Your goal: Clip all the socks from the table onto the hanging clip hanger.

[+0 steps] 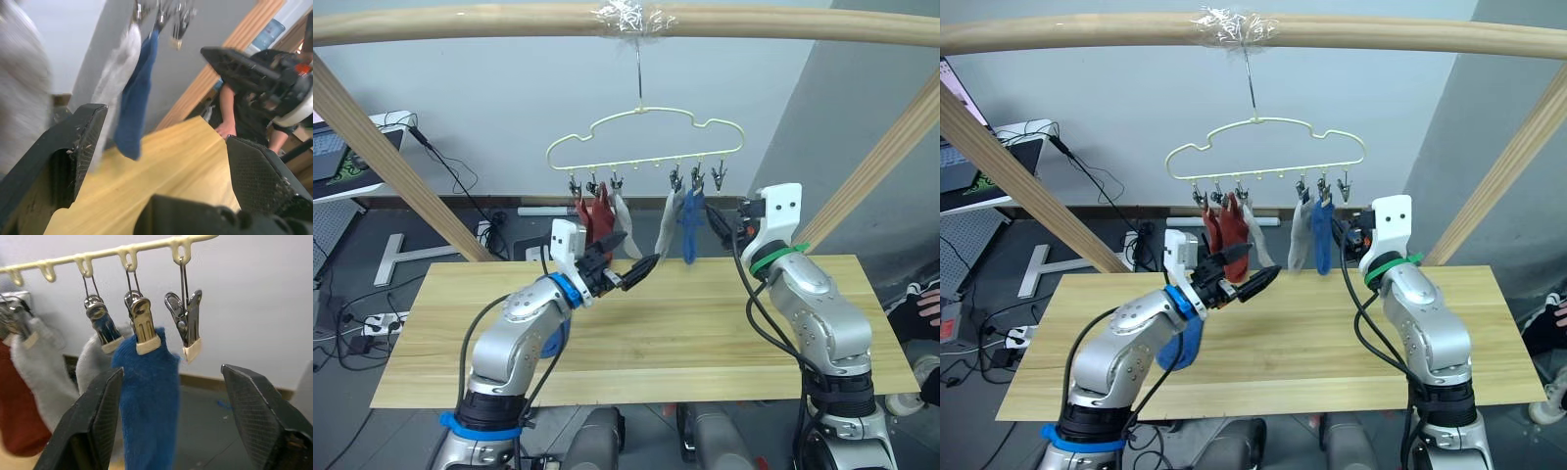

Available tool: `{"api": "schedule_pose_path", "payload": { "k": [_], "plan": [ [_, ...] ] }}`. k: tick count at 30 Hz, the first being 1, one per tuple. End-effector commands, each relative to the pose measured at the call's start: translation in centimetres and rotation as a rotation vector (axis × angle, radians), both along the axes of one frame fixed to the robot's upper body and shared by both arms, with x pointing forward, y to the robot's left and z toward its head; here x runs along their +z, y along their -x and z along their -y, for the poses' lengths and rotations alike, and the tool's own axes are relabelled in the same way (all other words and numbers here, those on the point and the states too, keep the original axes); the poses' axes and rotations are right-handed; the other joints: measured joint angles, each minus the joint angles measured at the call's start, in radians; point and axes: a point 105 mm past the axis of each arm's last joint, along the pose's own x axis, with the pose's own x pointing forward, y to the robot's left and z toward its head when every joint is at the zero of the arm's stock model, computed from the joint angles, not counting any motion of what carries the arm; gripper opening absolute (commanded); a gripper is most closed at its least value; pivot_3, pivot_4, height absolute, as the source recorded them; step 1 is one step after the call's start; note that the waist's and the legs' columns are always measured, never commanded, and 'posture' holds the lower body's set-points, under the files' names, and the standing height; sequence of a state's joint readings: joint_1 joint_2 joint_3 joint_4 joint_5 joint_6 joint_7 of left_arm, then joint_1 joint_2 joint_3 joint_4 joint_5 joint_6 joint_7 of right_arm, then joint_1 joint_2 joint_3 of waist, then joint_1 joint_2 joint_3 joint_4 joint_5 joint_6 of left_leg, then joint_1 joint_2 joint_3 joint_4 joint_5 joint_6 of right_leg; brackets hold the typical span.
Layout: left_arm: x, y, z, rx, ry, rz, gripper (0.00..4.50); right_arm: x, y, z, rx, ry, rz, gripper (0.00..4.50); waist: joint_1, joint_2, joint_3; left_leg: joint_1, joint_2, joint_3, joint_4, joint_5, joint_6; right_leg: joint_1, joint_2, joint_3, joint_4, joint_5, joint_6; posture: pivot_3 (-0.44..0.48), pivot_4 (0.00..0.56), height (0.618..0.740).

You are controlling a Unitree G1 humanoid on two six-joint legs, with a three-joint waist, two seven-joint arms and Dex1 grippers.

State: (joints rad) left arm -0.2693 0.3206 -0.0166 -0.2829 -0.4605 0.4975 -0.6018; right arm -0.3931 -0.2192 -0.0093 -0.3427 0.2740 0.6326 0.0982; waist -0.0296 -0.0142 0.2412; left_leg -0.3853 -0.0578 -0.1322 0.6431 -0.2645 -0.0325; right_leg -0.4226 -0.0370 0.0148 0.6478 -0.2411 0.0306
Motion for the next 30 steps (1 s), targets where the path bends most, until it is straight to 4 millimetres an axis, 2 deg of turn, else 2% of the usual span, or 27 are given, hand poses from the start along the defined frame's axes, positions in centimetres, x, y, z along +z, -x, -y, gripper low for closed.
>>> {"api": "schedule_pose_path", "payload": {
  "k": [1,3,10,18,30],
  "plan": [
    [1.1,0.6,0.4,-0.031,0.007,0.046,4.50,0.6,-0.1,0.2,-0.035,0.006,0.053,2.44,0.000,0.000,0.000,0.000,0.000,0.000,0.000,0.001,-0.001,0.000,0.000,0.000,0.000,0.000,0.000,0.018,0.244,0.740],
    [1.1,0.5,0.5,-0.029,0.008,0.046,4.50,0.5,-0.2,0.0,-0.037,0.013,0.057,1.72,0.000,0.000,0.000,0.000,0.000,0.000,0.000,0.001,-0.002,0.000,0.000,0.000,-0.001,0.001,-0.001,0.018,0.244,0.740],
    [1.4,0.5,0.8,-0.031,0.012,0.063,4.50,0.9,-1.2,-0.1,-0.068,0.024,0.084,1.72,0.000,0.000,0.000,0.000,0.000,0.000,0.000,0.001,-0.002,0.000,0.000,0.000,0.000,0.003,-0.004,0.025,0.239,0.740],
    [2.0,0.4,0.2,-0.028,0.004,0.082,4.50,1.2,-2.2,-0.5,-0.079,0.030,0.105,1.72,0.001,0.000,0.000,0.000,0.000,0.000,0.000,0.001,-0.002,0.000,0.000,0.000,0.000,0.003,-0.005,0.034,0.232,0.740],
    [2.5,0.6,0.5,-0.039,0.011,0.095,4.50,2.6,-4.2,-1.3,-0.086,0.033,0.155,1.72,0.001,0.000,0.000,0.000,0.000,0.000,0.000,0.002,-0.003,0.000,0.000,0.001,0.001,0.003,-0.005,0.046,0.224,0.740]
  ]
}}
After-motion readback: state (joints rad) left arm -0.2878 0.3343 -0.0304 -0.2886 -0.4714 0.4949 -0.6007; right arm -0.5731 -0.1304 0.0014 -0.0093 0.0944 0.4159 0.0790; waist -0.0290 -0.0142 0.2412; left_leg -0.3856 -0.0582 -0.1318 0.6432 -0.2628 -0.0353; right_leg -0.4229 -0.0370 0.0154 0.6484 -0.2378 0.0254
